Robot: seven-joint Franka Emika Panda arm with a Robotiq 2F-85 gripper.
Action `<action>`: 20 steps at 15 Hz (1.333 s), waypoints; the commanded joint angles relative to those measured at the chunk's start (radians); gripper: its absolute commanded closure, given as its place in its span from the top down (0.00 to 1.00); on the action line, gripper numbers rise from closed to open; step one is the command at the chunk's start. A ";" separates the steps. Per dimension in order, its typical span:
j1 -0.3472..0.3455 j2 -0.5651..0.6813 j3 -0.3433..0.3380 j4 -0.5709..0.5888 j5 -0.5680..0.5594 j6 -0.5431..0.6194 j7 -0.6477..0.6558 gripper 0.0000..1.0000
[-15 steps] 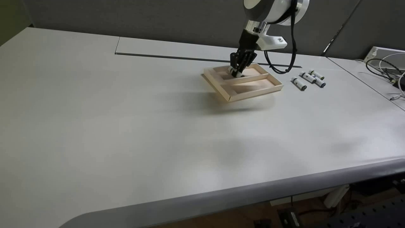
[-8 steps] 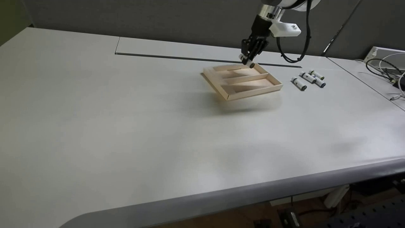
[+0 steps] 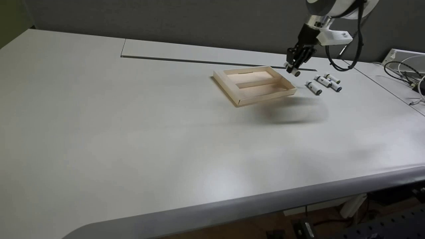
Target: Remove the objects from the tray
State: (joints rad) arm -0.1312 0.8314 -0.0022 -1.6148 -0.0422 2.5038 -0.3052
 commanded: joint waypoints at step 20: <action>-0.237 0.058 -0.042 -0.042 -0.045 0.140 -0.132 0.07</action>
State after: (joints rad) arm -0.3288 0.8860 -0.0674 -1.6460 -0.0990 2.6238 -0.4170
